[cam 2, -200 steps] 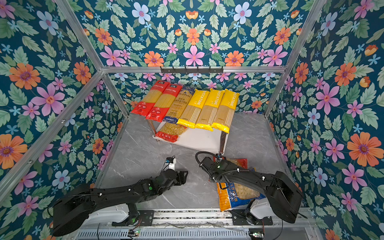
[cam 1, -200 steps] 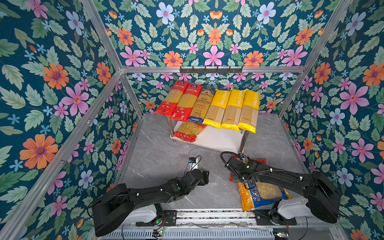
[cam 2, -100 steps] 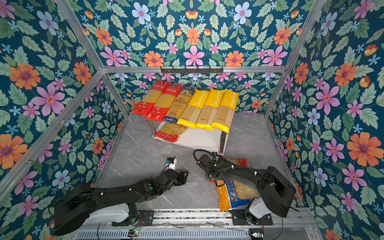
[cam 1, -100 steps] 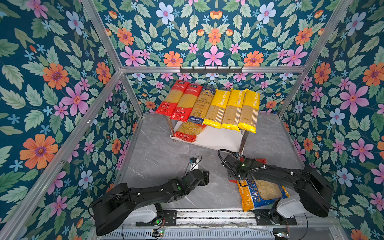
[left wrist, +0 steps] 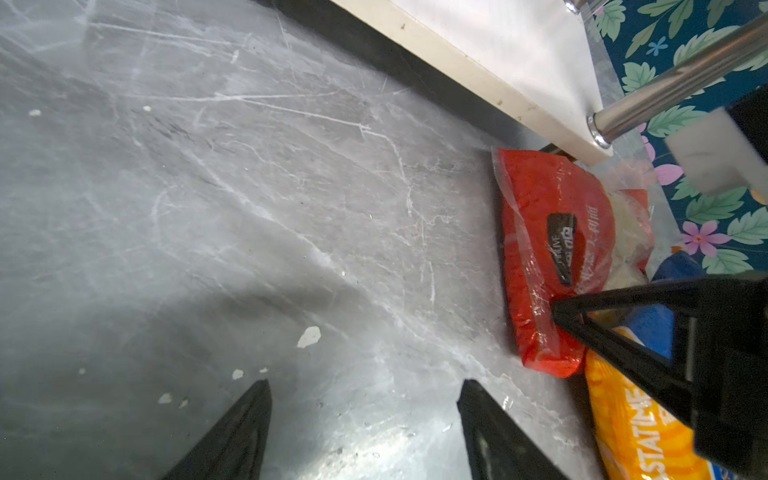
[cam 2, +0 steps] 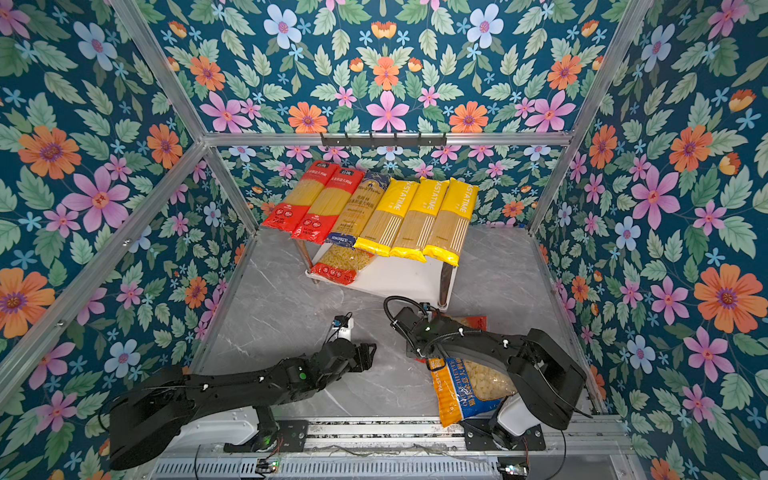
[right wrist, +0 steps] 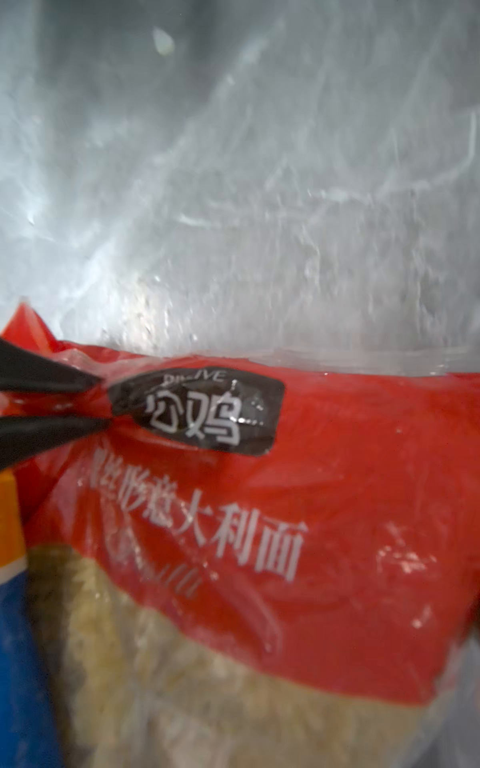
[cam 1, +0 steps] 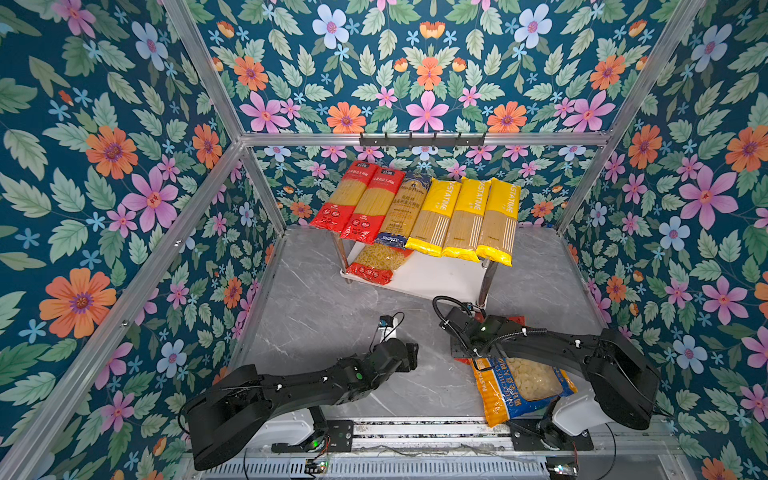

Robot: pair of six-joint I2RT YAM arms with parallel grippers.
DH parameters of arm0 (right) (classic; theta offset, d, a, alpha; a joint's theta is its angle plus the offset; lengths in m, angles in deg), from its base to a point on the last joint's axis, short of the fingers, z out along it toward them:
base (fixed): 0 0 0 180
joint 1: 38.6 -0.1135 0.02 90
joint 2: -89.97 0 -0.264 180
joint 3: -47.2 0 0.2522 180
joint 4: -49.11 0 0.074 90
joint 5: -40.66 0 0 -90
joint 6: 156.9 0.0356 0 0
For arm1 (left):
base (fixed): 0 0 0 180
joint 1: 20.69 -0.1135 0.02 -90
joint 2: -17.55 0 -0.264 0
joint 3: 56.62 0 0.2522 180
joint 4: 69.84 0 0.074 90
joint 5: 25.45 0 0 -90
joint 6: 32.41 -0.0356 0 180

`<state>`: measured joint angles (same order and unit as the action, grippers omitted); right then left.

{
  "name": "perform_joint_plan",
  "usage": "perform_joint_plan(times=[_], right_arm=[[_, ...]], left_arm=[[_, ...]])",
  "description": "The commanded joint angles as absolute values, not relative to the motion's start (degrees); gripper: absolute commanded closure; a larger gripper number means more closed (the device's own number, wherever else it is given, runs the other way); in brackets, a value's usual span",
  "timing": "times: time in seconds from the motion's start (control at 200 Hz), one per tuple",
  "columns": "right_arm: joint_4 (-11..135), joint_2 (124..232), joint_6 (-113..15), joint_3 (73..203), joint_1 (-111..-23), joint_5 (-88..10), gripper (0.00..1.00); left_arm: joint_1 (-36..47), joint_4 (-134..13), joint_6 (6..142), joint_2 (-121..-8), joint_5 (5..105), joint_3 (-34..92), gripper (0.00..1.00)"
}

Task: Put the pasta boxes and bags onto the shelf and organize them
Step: 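Close the right gripper on the red fusilli bag's edge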

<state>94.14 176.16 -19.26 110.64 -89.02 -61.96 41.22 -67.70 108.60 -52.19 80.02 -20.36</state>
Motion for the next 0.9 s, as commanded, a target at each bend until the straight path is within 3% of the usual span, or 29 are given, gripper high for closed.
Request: perform_joint_plan(times=[0.0,0.19,0.385,0.59,0.73,0.895], right_arm=[[90.8,174.8,-20.0,111.5,-89.6,-57.8,0.95],[85.2,173.3,-17.7,112.6,-91.6,-54.8,1.00],[79.9,178.5,-16.1,117.8,-94.2,-52.8,1.00],[73.8,183.3,-15.9,120.9,-95.2,-43.7,1.00],[74.4,182.8,-15.5,120.1,-95.4,-42.8,0.87],[81.8,178.2,-16.1,117.8,-95.2,-49.0,0.69]], left_arm=[[41.2,-67.8,108.3,-52.6,80.2,-19.9,0.26],[41.2,-69.0,108.4,-52.7,79.6,-20.0,0.26],[40.9,-66.5,109.1,-48.5,82.5,-20.8,0.26],[40.6,-62.6,111.4,-42.7,85.7,-23.6,0.26],[40.1,-61.7,112.0,-39.3,87.0,-25.3,0.26],[39.3,-62.5,110.6,-39.4,85.4,-25.0,0.25]])
